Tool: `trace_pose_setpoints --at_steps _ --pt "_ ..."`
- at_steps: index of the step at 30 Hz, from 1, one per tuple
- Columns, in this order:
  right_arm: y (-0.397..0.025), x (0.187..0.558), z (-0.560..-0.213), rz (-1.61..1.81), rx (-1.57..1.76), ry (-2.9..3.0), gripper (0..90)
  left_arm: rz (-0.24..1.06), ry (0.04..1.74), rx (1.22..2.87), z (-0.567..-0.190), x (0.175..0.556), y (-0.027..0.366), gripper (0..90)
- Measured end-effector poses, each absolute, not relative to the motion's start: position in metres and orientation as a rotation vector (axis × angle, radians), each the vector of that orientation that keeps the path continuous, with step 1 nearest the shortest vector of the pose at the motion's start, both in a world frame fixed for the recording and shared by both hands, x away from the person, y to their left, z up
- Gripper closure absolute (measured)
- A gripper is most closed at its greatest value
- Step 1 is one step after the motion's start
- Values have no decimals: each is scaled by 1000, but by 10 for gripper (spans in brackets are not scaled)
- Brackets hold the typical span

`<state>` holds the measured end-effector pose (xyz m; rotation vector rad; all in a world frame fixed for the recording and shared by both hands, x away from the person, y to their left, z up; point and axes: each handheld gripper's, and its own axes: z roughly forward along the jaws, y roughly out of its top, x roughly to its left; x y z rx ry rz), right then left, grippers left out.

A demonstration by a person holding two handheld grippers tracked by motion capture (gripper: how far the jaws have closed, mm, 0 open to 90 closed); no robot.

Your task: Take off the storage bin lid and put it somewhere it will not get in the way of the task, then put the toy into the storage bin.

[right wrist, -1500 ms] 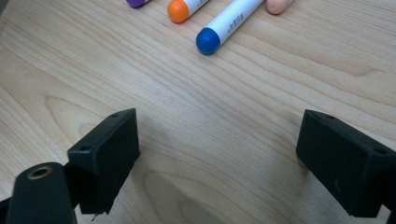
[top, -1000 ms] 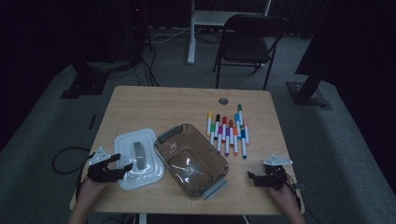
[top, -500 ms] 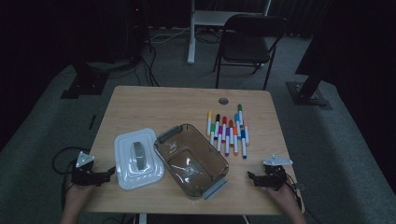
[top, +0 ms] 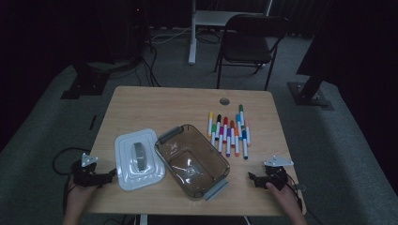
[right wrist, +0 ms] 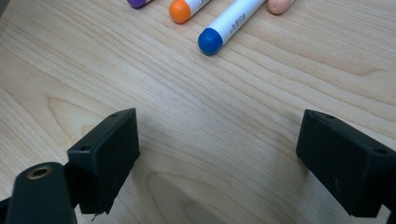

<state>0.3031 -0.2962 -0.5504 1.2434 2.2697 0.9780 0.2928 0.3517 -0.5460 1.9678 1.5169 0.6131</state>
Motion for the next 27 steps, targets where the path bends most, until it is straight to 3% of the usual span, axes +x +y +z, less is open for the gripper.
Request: trace_pose_setpoints --at_steps 27 --pt "-294 304 -550 959 1298 2227 127 648 1611 1906 -546 294 344 6"
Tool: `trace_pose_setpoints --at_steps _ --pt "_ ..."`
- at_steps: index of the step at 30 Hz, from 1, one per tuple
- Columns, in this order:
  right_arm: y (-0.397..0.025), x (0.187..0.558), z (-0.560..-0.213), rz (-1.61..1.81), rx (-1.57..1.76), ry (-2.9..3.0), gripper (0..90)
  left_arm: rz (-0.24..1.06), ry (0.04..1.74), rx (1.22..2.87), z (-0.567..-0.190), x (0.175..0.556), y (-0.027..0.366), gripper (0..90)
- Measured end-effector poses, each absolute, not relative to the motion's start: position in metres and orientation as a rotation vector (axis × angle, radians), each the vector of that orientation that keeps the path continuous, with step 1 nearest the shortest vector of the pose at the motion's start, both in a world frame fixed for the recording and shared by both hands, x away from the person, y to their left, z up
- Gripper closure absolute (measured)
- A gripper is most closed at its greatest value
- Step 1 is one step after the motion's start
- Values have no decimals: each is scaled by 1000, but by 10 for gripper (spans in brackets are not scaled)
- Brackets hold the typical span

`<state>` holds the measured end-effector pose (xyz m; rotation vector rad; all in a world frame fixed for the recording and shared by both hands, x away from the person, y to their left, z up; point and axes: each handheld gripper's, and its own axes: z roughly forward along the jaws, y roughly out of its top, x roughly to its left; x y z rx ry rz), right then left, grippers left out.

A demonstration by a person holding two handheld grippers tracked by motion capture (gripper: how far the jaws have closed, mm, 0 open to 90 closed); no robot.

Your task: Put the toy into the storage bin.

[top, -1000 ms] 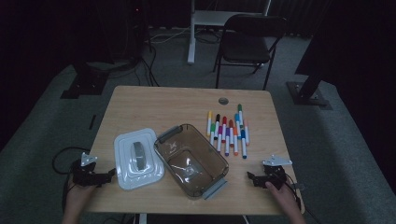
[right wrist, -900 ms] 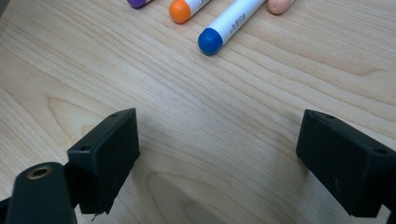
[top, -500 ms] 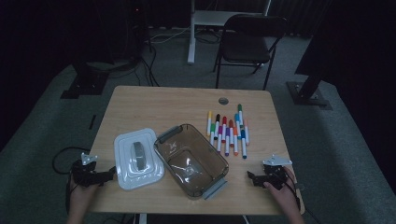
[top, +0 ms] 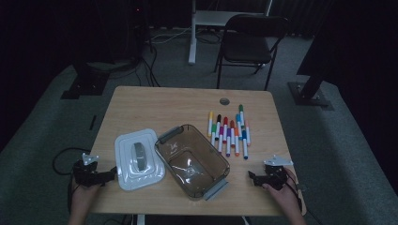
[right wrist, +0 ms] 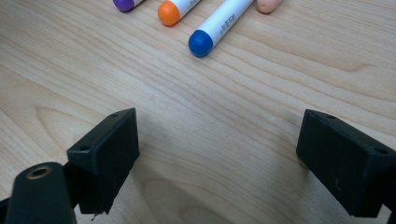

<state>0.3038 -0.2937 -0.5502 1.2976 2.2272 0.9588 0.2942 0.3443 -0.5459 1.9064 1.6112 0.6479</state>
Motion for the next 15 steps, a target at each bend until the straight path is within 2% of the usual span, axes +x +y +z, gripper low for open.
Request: trace_pose_setpoints --at_steps 15 --pt "-293 307 -548 917 1341 2177 143 646 1606 1909 -546 294 344 6"
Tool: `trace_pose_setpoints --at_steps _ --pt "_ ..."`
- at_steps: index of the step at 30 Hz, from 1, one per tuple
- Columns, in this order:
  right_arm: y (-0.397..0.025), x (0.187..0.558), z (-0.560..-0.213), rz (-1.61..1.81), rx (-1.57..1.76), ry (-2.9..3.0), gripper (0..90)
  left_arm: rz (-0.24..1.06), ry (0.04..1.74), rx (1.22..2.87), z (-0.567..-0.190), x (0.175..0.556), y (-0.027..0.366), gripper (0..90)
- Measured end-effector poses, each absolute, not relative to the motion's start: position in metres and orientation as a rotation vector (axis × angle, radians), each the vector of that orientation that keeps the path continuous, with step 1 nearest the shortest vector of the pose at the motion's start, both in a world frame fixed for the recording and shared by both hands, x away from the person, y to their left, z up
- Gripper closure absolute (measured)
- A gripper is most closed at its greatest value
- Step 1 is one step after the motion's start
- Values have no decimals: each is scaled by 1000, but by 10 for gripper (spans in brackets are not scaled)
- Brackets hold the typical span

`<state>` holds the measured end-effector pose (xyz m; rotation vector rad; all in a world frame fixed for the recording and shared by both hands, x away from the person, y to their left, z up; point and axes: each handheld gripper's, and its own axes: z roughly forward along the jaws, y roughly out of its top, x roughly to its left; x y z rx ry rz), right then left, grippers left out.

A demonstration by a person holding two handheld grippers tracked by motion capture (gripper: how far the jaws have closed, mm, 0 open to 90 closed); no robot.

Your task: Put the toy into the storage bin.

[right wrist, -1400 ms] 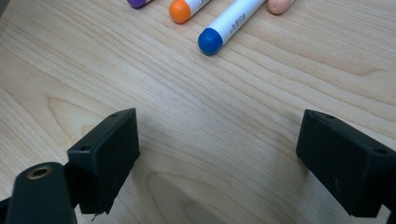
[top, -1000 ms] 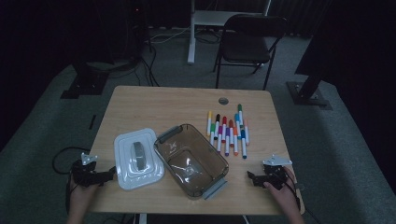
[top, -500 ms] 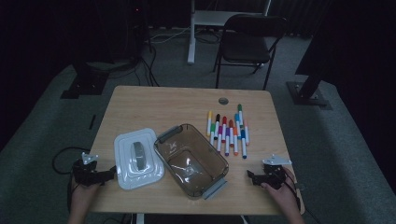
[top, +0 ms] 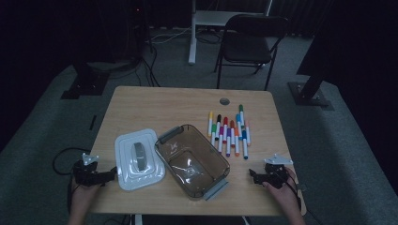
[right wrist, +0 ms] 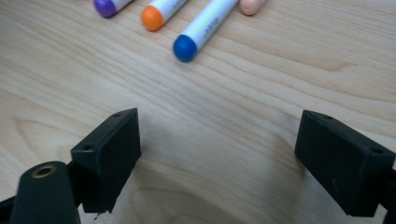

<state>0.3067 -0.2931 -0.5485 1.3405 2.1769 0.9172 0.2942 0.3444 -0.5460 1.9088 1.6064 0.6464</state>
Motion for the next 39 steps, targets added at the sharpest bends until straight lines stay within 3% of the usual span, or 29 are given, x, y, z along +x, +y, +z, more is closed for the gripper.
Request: trace_pose_setpoints --at_steps 5,7,12,21,25,30,39 --pt "-293 312 -541 878 1328 2143 155 646 1606 1911 -546 294 345 6" --pt "-295 317 -532 898 1348 2110 215 647 1606 1910 -546 294 344 5" --pt "-297 328 -519 924 1375 2064 217 646 1606 1911 -546 294 345 6" --pt "-293 368 -483 911 1402 1900 226 646 1606 1911 -546 294 345 6" --pt "-288 383 -472 939 1453 1882 302 647 1606 1911 -546 294 345 6" --pt "-279 400 -467 966 1467 1870 306 647 1606 1910 -546 294 345 6" --pt "-267 448 -488 873 1571 1955 515 647 1606 1911 -546 294 345 6"
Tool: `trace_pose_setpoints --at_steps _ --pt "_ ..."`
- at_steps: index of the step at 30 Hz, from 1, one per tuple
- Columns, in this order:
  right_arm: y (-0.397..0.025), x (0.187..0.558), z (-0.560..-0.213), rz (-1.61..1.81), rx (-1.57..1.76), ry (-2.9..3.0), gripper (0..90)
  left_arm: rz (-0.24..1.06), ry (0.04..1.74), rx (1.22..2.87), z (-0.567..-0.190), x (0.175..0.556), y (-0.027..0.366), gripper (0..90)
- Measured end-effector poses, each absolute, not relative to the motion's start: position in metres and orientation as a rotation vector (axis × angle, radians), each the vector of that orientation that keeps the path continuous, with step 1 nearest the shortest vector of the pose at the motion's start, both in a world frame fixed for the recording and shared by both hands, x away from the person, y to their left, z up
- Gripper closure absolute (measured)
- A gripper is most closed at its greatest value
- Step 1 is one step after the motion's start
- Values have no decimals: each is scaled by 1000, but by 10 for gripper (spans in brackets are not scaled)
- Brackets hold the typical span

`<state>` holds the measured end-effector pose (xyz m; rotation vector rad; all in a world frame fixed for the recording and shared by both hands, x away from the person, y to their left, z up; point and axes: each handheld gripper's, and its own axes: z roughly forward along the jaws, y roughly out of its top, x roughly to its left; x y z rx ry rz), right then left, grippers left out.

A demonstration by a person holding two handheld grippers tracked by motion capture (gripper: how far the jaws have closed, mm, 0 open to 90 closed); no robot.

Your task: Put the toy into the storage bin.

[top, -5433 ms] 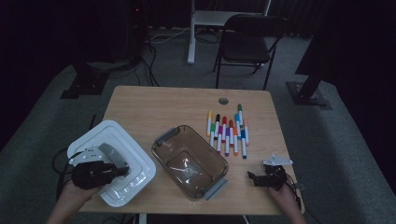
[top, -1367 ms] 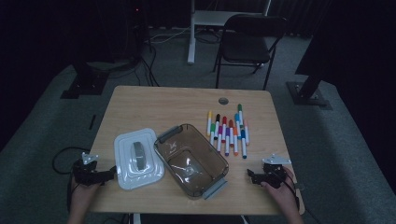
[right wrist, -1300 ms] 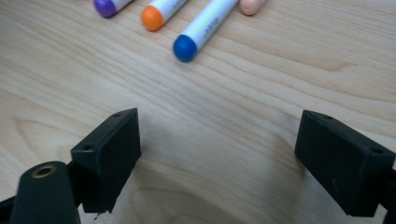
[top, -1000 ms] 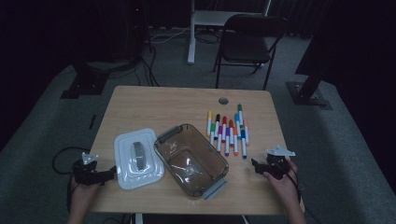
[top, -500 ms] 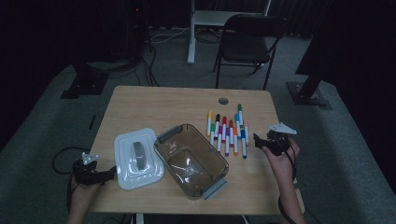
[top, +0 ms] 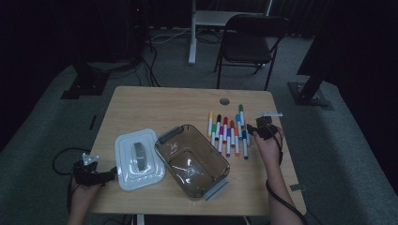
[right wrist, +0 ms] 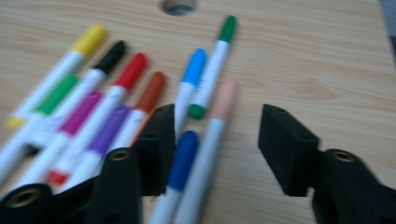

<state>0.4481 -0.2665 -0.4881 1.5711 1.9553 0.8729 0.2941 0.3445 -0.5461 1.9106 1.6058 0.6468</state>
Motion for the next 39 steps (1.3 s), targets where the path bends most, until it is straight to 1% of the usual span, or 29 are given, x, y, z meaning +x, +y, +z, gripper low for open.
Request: trace_pose_setpoints --at_steps 6,11,19,21,23,30,33,39 --pt "-268 462 -501 856 1629 1968 566 647 1606 1909 -546 294 344 6" --pt "-267 467 -512 878 1669 1988 578 647 1606 1911 -546 294 345 6" --pt "-269 472 -524 797 1705 2010 583 647 1606 1911 -546 294 345 6" --pt "-271 471 -525 779 1705 2013 597 647 1606 1911 -546 294 345 6" --pt "-274 471 -526 761 1711 2017 645 647 1606 1910 -546 294 344 6" --pt "-280 469 -529 762 1726 2011 697 647 1606 1911 -546 294 345 6" --pt "-282 468 -530 736 1720 1989 757 647 1606 1910 -546 294 344 6" --pt "-287 467 -526 749 1795 1988 768 647 1606 1911 -546 294 345 6"
